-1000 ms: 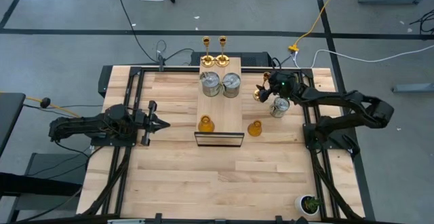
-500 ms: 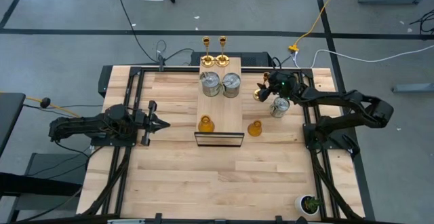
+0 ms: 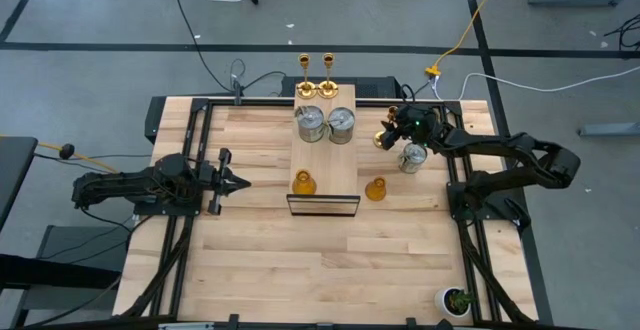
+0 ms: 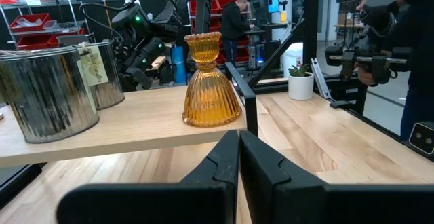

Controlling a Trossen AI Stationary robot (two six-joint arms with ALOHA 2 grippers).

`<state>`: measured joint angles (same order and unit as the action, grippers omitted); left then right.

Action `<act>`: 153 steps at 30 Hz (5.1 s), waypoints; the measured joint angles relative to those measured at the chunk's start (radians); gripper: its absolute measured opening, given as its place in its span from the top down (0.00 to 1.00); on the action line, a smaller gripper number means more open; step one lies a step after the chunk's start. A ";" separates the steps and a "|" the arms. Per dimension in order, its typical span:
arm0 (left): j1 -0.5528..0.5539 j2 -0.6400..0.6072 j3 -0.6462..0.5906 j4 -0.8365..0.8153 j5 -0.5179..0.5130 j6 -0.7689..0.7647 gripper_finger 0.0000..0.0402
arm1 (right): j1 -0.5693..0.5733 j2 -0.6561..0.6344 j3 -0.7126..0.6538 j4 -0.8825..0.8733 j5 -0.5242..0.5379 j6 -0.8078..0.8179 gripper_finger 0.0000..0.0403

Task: Pick & Place candle stick holders
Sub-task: Put the gold candle holder aligned with the other candle holder on the shelf

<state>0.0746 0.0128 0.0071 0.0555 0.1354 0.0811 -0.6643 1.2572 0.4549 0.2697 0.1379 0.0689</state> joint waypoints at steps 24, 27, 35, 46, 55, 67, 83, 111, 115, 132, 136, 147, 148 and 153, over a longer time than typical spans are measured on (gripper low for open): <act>0.000 0.000 0.000 0.000 0.000 0.000 0.95 | 0.000 0.000 0.000 -0.001 0.001 -0.026 0.91; 0.000 0.000 0.000 0.000 0.000 0.000 0.95 | 0.000 0.000 0.000 -0.002 0.000 -0.025 0.94; 0.000 0.000 0.000 0.000 0.000 0.000 0.95 | 0.000 0.000 0.000 -0.002 0.000 -0.025 0.96; 0.000 0.000 0.000 0.000 0.000 0.000 0.95 | 0.000 -0.017 0.000 0.018 0.003 -0.028 0.96; 0.000 0.000 0.000 0.000 0.000 0.000 0.95 | 0.000 -0.079 0.005 0.038 0.003 -0.028 0.97; 0.000 0.000 0.000 0.000 0.000 0.000 0.95 | 0.000 -0.116 0.293 -0.295 0.003 -0.111 0.97; 0.000 0.000 0.000 0.000 0.000 0.000 0.95 | 0.000 -0.033 0.654 -0.464 -0.009 -0.183 0.97; 0.000 0.000 0.000 0.000 0.000 0.000 0.95 | 0.002 0.285 0.850 -0.436 -0.151 -0.164 0.97; 0.000 0.000 0.000 0.000 0.000 0.000 0.95 | 0.006 0.299 0.850 -0.445 -0.157 -0.162 0.97; 0.000 0.000 0.000 0.000 0.000 0.000 0.95 | 0.011 0.324 0.850 -0.413 -0.117 -0.133 0.97; 0.000 0.000 0.000 0.000 0.000 0.000 0.95 | 0.011 0.341 0.849 -0.413 -0.120 -0.117 0.97; 0.000 0.000 0.000 0.000 -0.001 0.000 0.95 | 0.010 0.346 0.849 -0.369 -0.094 -0.106 0.97; 0.000 0.000 0.000 0.000 -0.001 0.000 0.95 | 0.010 0.350 0.849 -0.366 -0.094 -0.105 0.97; 0.000 0.000 0.000 0.000 0.000 0.000 0.95 | 0.010 0.371 0.849 -0.354 -0.098 -0.076 0.97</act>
<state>0.0742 0.0128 0.0071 0.0551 0.1352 0.0811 -0.6544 1.6279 1.3041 -0.0843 0.0399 -0.0075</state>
